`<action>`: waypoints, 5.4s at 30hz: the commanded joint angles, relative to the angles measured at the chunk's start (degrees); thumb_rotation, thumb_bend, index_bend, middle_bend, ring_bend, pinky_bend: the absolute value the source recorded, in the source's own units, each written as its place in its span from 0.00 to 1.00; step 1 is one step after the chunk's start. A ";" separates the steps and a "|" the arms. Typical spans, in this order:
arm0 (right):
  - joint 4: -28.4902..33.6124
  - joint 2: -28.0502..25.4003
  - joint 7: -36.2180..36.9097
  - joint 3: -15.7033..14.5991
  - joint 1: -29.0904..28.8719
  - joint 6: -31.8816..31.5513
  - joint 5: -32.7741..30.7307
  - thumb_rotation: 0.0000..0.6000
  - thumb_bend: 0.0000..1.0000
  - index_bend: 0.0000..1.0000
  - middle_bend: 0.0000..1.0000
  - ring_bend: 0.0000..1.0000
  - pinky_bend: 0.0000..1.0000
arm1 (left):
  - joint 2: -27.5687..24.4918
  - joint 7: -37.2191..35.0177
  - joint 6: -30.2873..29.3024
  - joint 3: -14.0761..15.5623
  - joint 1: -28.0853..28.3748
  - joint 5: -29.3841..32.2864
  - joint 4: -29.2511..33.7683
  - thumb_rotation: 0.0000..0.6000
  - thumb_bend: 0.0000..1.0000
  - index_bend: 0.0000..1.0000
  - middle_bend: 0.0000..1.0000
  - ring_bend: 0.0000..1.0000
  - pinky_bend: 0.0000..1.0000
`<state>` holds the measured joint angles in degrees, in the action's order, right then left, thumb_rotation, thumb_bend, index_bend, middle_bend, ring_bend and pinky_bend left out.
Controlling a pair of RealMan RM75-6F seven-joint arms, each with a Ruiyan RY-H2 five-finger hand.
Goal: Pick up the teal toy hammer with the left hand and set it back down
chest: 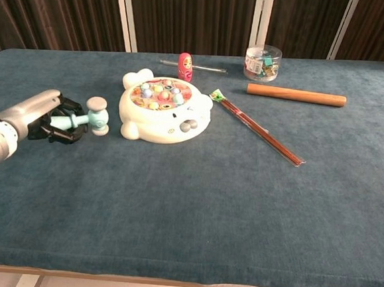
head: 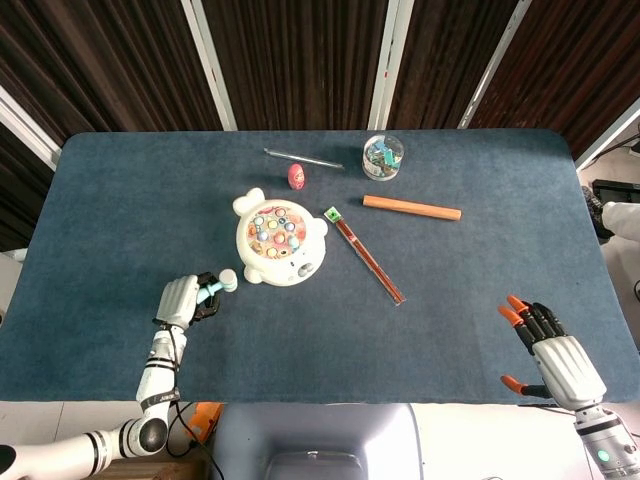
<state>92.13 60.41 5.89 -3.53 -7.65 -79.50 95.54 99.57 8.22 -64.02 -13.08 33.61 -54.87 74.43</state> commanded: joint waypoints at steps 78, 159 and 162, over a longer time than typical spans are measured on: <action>0.46 -0.33 -0.38 -0.67 -0.76 1.25 -0.03 1.00 0.27 0.00 0.00 0.00 0.00 | 0.40 5.83 12.57 -1.08 0.85 4.32 -8.61 0.85 0.43 0.31 0.09 0.00 0.00; 0.71 -0.73 -0.21 -0.96 -1.05 1.52 0.15 1.00 0.27 0.00 0.00 0.00 0.00 | -2.87 14.09 6.89 -0.11 0.63 1.48 -7.15 0.98 0.35 0.07 0.00 0.00 0.00; 0.78 -0.71 -0.34 -0.99 -1.05 1.56 0.20 1.00 0.27 0.00 0.00 0.00 0.00 | -3.08 14.50 6.88 -0.12 0.73 1.75 -6.53 0.99 0.35 0.07 0.00 0.00 0.00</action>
<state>92.91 59.70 5.55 -4.52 -8.70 -77.95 95.74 96.55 22.65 -57.13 -13.20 34.31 -53.19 67.83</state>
